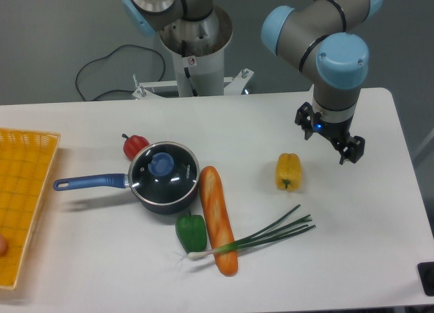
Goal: Open the lid
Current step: 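Move the open gripper over the glass lid's blue knob on the saucepan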
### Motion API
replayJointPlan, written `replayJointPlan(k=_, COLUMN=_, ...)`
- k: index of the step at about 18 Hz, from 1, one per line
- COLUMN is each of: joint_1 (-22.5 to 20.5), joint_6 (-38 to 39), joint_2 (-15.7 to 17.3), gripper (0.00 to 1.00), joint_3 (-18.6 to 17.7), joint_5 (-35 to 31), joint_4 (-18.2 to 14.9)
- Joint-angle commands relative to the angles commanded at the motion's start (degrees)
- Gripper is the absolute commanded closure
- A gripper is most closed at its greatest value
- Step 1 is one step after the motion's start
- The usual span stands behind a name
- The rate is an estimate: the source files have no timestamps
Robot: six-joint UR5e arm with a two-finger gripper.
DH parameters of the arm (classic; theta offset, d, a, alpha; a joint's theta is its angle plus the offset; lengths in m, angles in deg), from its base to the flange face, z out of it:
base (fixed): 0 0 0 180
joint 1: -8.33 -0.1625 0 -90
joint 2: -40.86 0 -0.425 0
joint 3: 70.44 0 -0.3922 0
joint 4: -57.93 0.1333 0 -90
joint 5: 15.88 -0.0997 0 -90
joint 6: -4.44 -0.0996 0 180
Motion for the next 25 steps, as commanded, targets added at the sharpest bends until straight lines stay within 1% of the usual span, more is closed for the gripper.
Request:
replayJointPlan(k=8, joint_1=0.5, joint_6=0.0, joint_2=-0.1, gripper=0.0, joint_3=-0.3, joint_5=1.7, joint_4=-0.1)
replayJointPlan(k=9, joint_1=0.7, joint_6=0.0, joint_2=-0.1, gripper=0.0, joint_3=-0.6, joint_5=1.9, joint_4=-0.1)
replayJointPlan(k=11, joint_1=1.1, joint_6=0.0, joint_2=0.3, gripper=0.0, joint_3=-2.3, joint_5=1.9, joint_4=0.2)
replayJointPlan(k=13, joint_1=2.4, joint_6=0.3, joint_2=0.7, gripper=0.0, joint_3=-3.0, joint_5=1.8, joint_4=0.0)
replayJointPlan(k=17, joint_1=4.1, joint_6=3.9, joint_2=1.3, gripper=0.0, joint_3=-3.8, joint_5=1.8, joint_4=-0.3)
replayJointPlan(k=19, joint_1=6.2, joint_6=6.0, joint_2=1.2, gripper=0.0, joint_3=-4.8, joint_5=1.8, joint_4=-0.3)
replayJointPlan(k=22, joint_1=10.0, joint_6=12.2, joint_2=1.1, gripper=0.0, joint_3=-5.4, joint_5=1.8, joint_4=-0.3)
replayJointPlan(k=25, joint_1=12.7, joint_6=13.7, joint_2=1.1, gripper=0.0, joint_3=-6.0, joint_5=3.2, joint_4=-0.4)
